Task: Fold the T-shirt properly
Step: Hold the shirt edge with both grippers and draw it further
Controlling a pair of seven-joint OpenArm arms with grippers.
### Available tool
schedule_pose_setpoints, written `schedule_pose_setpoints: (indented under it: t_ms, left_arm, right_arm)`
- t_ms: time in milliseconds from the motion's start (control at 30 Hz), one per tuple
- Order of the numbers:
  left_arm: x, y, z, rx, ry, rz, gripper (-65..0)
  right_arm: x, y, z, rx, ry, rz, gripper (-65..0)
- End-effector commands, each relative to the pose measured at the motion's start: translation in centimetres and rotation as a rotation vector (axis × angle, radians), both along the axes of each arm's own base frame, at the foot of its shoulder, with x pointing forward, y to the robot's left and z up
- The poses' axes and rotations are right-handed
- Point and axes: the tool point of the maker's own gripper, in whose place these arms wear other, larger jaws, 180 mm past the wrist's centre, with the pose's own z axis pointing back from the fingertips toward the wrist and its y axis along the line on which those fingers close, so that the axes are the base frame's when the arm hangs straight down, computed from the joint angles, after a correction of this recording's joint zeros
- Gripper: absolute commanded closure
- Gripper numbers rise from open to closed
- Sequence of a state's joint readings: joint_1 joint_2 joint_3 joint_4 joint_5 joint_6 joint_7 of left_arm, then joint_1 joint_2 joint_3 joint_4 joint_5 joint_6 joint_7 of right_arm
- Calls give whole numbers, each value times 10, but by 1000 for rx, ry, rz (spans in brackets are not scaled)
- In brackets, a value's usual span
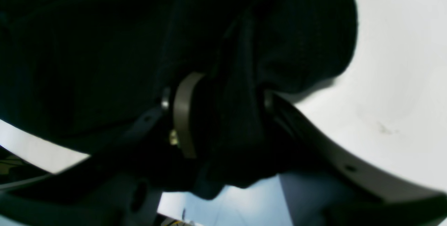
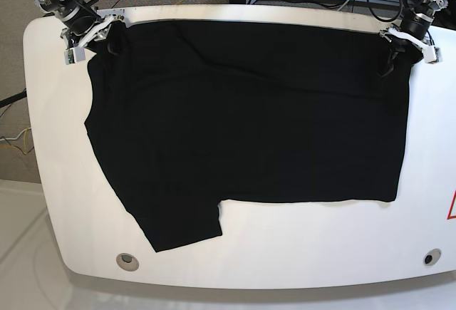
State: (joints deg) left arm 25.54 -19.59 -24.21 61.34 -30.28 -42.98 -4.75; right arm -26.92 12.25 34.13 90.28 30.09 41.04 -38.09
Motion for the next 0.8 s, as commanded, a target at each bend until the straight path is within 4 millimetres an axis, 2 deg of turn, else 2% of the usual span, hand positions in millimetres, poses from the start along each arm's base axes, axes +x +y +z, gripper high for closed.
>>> schedule_pose_setpoints:
  t_ms: [0,667,767]
  left_arm:
    - [-131,-11,-99,129,730,-153,-416]
    - [-129,-11,-99,129,725,-152,-420]
    - [-119,-9,-97,130,706,-142,-420]
  right_arm:
    - [-22,-9,-15,-61,120,16,-233]
    - [-18,-11,-13,-69,111,20,-238]
    - [-14,-11,-12,-69,103,20,-238]
